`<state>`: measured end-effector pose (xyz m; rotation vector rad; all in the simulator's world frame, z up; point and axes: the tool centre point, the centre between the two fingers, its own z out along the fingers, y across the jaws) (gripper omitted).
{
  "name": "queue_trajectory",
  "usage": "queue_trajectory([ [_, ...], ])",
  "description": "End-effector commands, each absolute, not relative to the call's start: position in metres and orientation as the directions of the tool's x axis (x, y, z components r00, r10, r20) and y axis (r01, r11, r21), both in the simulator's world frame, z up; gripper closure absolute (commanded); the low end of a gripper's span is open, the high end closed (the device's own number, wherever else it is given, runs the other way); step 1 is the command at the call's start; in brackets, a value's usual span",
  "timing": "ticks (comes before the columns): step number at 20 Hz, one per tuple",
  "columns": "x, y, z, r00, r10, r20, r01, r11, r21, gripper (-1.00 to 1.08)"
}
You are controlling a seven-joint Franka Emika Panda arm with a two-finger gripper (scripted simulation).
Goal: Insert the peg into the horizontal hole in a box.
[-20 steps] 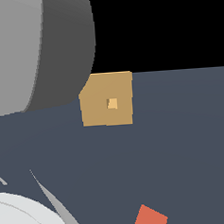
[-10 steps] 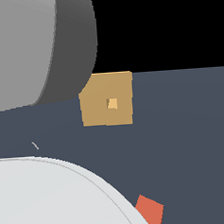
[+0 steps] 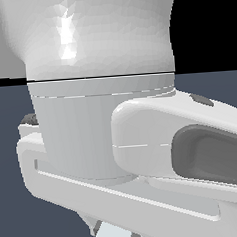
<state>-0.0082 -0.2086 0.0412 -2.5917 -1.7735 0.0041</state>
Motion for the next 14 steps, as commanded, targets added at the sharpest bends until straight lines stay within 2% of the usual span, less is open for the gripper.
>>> queue_trajectory([
  [1, -0.002, -0.165, 0.052, 0.293, 0.956, -0.001, 0.956, -0.293, 0.000, 1.08],
  [8, -0.002, -0.066, 0.075, 0.134, 0.991, -0.001, 0.991, -0.134, 0.001, 1.08],
  [14, -0.007, -0.025, 0.085, 0.067, 0.998, -0.001, 0.998, -0.067, 0.000, 1.08],
])
